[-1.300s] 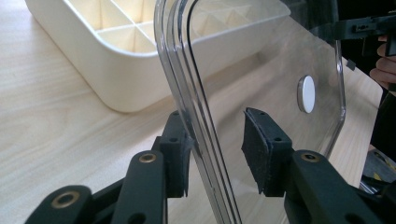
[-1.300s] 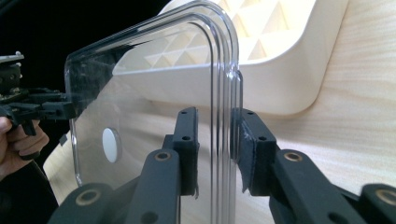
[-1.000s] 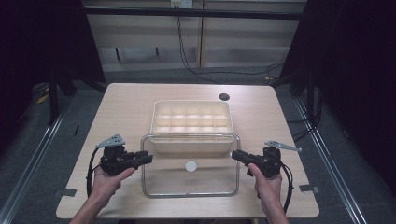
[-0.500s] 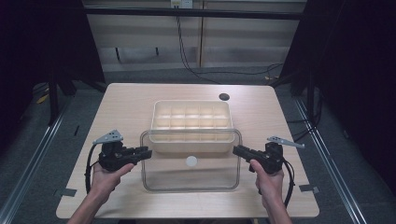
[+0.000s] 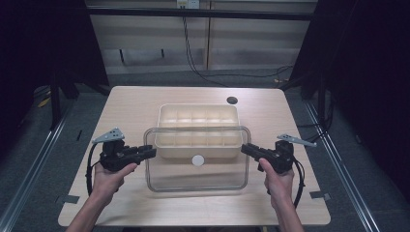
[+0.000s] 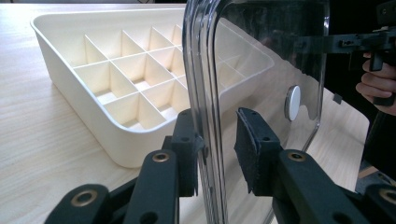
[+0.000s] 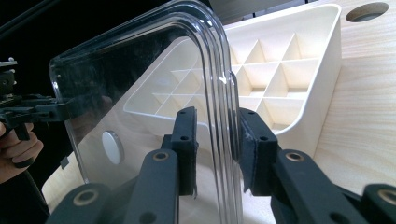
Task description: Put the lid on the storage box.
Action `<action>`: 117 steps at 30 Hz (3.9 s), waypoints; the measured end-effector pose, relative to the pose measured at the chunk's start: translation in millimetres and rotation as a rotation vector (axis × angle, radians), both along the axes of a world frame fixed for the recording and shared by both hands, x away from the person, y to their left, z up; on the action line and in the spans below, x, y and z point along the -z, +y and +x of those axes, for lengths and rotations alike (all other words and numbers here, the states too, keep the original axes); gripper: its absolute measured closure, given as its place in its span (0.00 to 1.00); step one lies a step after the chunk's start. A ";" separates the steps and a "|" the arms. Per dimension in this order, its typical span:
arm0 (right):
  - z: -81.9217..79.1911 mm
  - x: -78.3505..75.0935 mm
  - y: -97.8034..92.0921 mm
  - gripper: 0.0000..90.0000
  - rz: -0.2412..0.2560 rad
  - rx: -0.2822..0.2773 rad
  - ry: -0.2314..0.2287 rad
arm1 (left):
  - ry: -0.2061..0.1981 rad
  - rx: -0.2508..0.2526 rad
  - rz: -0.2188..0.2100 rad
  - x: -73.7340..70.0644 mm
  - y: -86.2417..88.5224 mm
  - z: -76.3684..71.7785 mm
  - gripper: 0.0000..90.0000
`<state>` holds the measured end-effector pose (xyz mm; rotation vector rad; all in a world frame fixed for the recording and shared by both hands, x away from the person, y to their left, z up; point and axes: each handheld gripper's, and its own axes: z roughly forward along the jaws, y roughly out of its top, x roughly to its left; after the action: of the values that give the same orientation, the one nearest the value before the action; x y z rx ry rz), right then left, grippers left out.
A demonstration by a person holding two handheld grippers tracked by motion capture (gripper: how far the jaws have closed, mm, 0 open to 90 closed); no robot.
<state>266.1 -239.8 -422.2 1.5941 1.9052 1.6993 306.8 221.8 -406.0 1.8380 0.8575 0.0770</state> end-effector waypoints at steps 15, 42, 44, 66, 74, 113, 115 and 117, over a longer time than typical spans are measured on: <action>18.0 -20.9 -2.9 0.78 0.011 0.016 -0.031 | -0.037 -0.016 -0.007 -26.7 -4.2 18.3 0.77; 52.8 -36.8 -2.9 0.77 0.031 0.041 -0.040 | -0.047 -0.046 -0.012 -43.2 -7.9 49.9 0.77; 54.1 -37.9 -3.2 0.77 0.036 0.044 -0.039 | -0.043 -0.047 -0.016 -43.3 -8.4 52.7 0.77; 85.4 -48.3 -4.8 0.77 0.039 0.061 -0.018 | -0.045 -0.076 -0.008 -54.3 -13.6 79.6 0.76; 97.5 -48.7 -3.6 0.77 0.024 0.068 -0.011 | -0.049 -0.083 0.008 -55.8 -14.3 89.3 0.76; 141.7 -34.1 -1.8 0.76 -0.047 0.087 0.076 | 0.041 -0.154 0.042 -36.0 -26.8 139.3 0.69; 143.7 -31.6 -1.9 0.76 -0.047 0.081 0.084 | 0.040 -0.151 0.047 -35.3 -26.4 140.8 0.69; 145.1 -31.1 -1.1 0.76 -0.066 0.075 0.086 | 0.046 -0.150 0.041 -34.9 -26.3 141.5 0.69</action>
<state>411.2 -240.9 -391.1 1.7171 1.8934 1.5466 448.3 195.5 -371.1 1.8172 1.0324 0.1486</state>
